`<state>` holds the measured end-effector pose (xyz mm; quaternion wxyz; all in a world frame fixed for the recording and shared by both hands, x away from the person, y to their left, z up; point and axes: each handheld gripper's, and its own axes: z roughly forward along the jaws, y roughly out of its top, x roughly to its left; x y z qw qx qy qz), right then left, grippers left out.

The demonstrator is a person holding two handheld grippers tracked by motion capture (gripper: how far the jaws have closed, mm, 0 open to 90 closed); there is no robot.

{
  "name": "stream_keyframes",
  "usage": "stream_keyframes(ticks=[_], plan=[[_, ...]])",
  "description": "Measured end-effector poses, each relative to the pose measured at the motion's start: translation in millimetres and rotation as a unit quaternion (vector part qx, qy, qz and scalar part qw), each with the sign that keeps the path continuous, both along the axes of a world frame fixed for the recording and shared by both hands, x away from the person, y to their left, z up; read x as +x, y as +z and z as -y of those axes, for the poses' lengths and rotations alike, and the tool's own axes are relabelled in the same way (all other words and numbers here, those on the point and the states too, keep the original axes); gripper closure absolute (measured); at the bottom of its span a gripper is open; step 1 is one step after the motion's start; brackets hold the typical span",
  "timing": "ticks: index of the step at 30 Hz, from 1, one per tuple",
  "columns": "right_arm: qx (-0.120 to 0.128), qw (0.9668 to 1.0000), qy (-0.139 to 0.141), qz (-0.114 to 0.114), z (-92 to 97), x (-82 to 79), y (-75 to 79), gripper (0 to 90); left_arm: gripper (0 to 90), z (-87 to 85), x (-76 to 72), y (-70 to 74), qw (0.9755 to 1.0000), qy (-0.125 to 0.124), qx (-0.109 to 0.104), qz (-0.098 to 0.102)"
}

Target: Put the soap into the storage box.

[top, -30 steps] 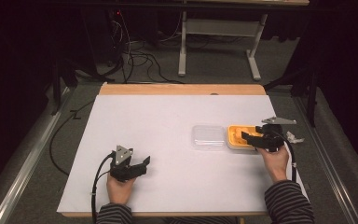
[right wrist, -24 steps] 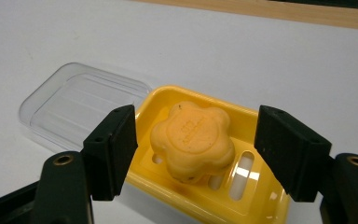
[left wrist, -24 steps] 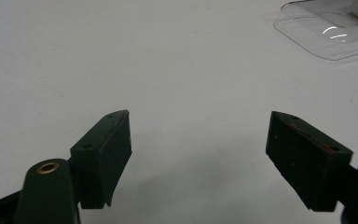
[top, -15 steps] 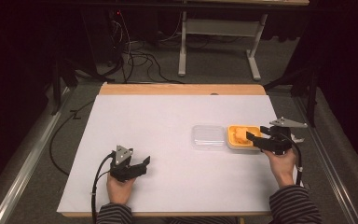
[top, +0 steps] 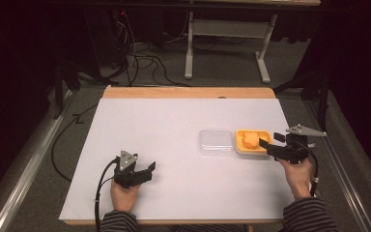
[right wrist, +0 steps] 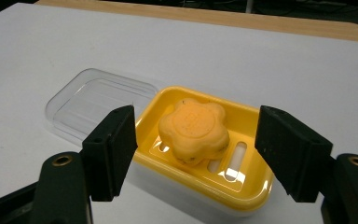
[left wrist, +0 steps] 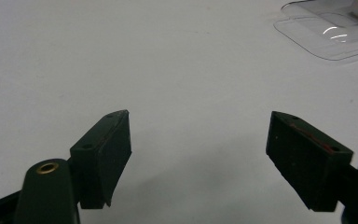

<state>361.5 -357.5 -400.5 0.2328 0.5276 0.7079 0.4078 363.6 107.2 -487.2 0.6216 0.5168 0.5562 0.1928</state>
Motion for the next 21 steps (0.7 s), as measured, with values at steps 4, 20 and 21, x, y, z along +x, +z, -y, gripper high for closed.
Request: stream_keyframes(ticks=[4,20,21], plan=[[0.000,1.0000,-0.002,0.007,1.3,-5.9,0.1,29.2,22.8,0.2,-0.1,0.1,1.0000,0.000,-0.001,0.000],[0.019,0.9995,0.005,0.026,4.3,-25.8,-2.7,29.1,22.7,0.2,-0.3,0.0,1.0000,0.000,0.000,0.001],[0.018,0.9994,0.007,0.028,4.4,-26.8,-3.0,29.1,22.7,0.2,-0.3,0.0,1.0000,0.000,0.000,0.001]])
